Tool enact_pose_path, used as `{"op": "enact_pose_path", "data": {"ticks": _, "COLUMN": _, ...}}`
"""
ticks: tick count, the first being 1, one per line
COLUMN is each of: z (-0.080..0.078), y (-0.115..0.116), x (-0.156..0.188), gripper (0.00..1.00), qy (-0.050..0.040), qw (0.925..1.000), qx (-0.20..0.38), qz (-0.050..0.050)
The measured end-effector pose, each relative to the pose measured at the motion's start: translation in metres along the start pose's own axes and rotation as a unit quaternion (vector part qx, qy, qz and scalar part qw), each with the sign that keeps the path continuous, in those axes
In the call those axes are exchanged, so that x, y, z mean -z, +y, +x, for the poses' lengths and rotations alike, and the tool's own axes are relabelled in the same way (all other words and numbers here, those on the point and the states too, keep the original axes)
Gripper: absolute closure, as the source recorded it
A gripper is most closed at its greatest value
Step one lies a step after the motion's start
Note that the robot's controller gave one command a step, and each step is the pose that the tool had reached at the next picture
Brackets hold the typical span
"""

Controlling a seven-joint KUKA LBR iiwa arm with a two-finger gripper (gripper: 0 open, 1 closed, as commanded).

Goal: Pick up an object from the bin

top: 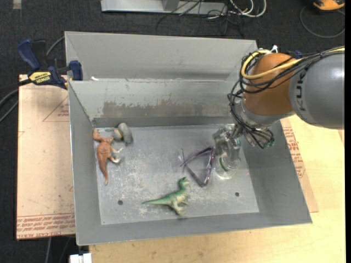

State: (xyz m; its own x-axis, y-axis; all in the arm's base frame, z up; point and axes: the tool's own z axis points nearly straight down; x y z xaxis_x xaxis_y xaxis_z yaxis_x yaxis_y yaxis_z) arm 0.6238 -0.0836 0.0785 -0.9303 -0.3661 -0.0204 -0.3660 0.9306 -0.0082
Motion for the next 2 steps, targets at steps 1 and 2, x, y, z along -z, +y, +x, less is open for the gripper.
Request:
{"op": "enact_pose_path", "data": {"ticks": 1, "z": 0.024, "y": 0.032, "x": 0.044, "gripper": 1.0, "qy": -0.0012, "qw": 1.0, "qx": 0.008, "qz": -0.001}}
{"op": "enact_pose_path", "data": {"ticks": 2, "z": 0.037, "y": 0.037, "x": 0.095, "gripper": 0.0, "qy": -0.0016, "qw": 0.9997, "qx": 0.024, "qz": 0.0}}
